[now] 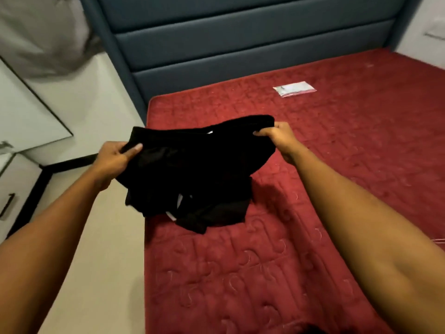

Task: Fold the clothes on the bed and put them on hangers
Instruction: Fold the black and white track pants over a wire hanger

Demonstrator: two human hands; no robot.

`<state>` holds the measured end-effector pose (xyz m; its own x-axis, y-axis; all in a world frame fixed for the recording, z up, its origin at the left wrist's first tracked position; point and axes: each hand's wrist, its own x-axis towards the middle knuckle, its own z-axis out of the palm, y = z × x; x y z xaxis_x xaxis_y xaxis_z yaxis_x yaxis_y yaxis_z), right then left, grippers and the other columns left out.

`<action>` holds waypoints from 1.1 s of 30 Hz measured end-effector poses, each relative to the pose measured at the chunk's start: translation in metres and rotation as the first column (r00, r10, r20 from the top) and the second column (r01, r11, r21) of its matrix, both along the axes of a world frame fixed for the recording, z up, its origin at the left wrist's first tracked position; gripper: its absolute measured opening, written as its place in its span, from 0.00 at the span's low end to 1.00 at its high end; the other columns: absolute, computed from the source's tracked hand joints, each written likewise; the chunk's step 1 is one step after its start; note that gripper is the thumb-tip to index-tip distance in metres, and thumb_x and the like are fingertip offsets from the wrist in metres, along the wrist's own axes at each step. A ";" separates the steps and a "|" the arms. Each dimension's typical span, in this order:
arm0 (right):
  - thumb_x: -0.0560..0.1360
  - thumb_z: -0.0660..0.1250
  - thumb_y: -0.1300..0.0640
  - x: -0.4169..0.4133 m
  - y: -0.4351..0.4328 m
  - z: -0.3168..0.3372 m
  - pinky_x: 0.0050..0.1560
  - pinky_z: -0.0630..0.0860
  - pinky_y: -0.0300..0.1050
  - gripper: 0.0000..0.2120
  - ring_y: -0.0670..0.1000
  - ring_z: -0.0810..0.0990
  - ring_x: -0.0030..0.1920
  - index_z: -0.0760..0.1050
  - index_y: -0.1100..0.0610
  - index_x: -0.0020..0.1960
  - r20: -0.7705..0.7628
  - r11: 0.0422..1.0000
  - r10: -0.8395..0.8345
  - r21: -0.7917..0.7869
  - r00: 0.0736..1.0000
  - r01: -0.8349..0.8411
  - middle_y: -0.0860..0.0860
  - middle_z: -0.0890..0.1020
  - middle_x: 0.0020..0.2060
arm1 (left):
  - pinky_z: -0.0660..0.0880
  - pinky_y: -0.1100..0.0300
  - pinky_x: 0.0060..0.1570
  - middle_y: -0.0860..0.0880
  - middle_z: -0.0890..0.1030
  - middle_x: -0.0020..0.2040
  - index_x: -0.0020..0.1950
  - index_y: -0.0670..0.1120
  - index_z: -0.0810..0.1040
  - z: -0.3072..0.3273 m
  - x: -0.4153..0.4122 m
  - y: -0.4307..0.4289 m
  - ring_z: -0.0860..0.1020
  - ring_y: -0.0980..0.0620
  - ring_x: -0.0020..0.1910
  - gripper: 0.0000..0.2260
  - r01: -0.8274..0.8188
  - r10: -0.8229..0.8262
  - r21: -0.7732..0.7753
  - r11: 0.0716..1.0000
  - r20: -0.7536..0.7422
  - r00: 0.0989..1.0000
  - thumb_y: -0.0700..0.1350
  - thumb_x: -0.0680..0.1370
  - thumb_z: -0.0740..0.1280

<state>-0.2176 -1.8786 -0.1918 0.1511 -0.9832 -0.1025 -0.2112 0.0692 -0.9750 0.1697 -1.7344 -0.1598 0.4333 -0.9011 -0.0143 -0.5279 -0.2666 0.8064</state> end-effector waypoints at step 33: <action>0.75 0.66 0.45 -0.011 0.075 -0.066 0.52 0.78 0.48 0.16 0.61 0.82 0.51 0.82 0.57 0.44 -0.747 0.991 -0.092 -0.133 0.658 -0.012 0.58 0.84 0.42 | 0.77 0.55 0.49 0.46 0.85 0.52 0.56 0.51 0.85 -0.086 -0.030 0.066 0.81 0.45 0.49 0.11 0.033 -0.229 0.395 0.918 0.459 0.858 0.52 0.78 0.68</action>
<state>-0.2289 -1.8038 -0.2575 0.0338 -0.9982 -0.0490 -0.8738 -0.0057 -0.4863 0.1395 -1.6682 -0.2462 0.3493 -0.9218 -0.1682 -0.8748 -0.3851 0.2939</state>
